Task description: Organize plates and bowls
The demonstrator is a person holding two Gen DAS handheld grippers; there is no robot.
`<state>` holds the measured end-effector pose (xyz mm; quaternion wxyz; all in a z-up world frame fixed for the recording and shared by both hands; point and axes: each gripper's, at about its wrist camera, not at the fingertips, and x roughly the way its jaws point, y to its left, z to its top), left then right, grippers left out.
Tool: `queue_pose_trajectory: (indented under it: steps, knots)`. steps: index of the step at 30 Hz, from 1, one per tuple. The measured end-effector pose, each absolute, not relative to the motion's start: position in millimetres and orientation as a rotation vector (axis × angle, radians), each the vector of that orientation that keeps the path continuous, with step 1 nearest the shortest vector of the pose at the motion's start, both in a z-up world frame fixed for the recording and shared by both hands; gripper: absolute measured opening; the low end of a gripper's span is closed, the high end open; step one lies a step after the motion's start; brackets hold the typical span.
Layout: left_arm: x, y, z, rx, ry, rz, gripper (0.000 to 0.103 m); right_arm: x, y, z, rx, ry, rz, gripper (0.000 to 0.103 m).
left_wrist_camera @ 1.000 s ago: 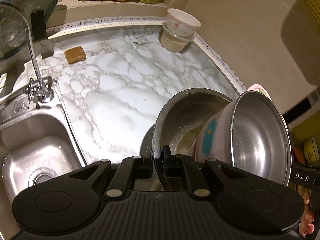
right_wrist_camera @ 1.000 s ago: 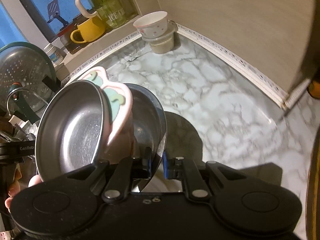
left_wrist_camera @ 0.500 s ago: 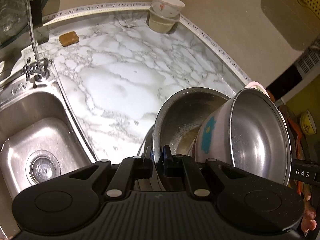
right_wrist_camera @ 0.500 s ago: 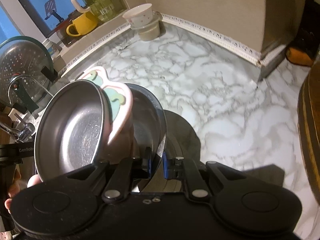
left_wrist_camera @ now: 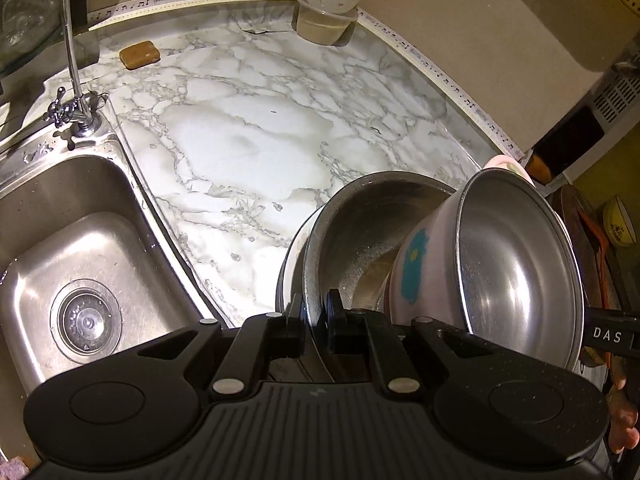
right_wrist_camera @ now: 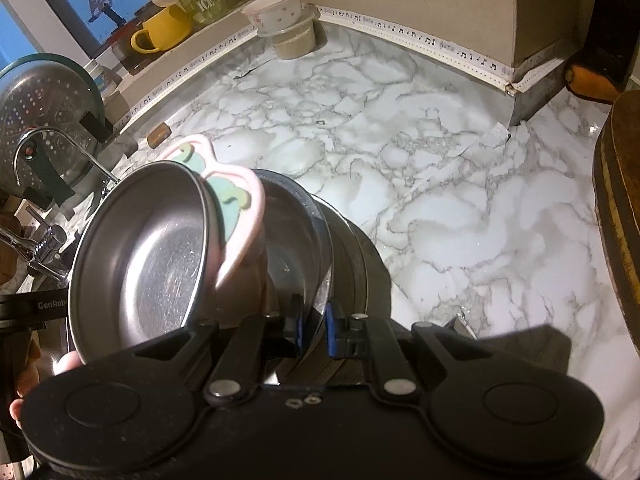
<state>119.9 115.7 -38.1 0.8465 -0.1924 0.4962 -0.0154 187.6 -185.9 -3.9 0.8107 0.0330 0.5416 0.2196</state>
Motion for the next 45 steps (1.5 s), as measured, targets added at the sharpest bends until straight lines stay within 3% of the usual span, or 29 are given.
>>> queue_pose_trajectory:
  steps: [45]
  knots:
    - [125.7, 116.0, -51.2, -0.431, 1.047, -0.033, 0.008, 192.9, -185.2, -15.0, 0.075, 1.172, 0.462, 0.015]
